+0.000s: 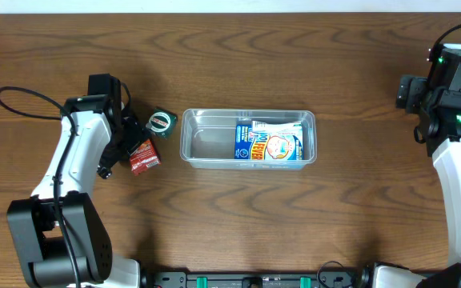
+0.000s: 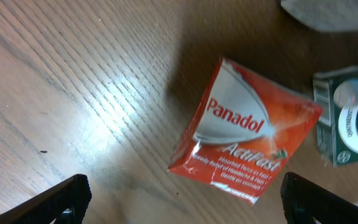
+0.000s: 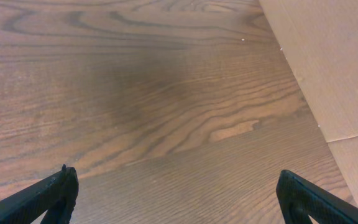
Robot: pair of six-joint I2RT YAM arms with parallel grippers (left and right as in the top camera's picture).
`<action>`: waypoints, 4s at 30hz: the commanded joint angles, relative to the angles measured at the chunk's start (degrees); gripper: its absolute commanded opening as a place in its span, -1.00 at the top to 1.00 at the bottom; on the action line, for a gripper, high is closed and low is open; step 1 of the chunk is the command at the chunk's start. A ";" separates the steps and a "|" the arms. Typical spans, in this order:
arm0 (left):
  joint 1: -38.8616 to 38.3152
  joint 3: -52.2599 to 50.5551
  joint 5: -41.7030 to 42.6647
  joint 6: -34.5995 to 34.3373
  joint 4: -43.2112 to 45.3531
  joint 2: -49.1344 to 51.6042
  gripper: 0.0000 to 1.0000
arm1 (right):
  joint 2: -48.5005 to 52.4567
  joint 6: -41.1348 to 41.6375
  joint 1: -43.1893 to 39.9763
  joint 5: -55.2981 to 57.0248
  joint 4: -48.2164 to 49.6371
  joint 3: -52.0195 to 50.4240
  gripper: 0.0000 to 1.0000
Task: Pack container
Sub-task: 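Lower left gripper and grasp the red Panadol packet, then lift the Panadol packet and carry it over the container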
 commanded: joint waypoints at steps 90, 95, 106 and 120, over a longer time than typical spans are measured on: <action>-7.43 -18.40 -5.22 18.78 26.80 -1.36 -0.11 | -0.37 0.85 -0.22 0.57 -0.09 0.11 -0.99; -7.43 -17.51 -5.20 18.80 22.34 -5.64 -0.11 | -0.37 0.85 -0.22 0.57 -0.09 0.11 -0.98; -7.87 -16.26 9.25 26.29 15.65 -22.75 -0.11 | -0.37 0.85 -0.22 0.57 -0.09 0.11 -0.99; -19.34 -16.06 11.10 32.20 23.56 -33.09 0.12 | -0.37 0.85 -0.22 0.57 -0.09 0.11 -0.99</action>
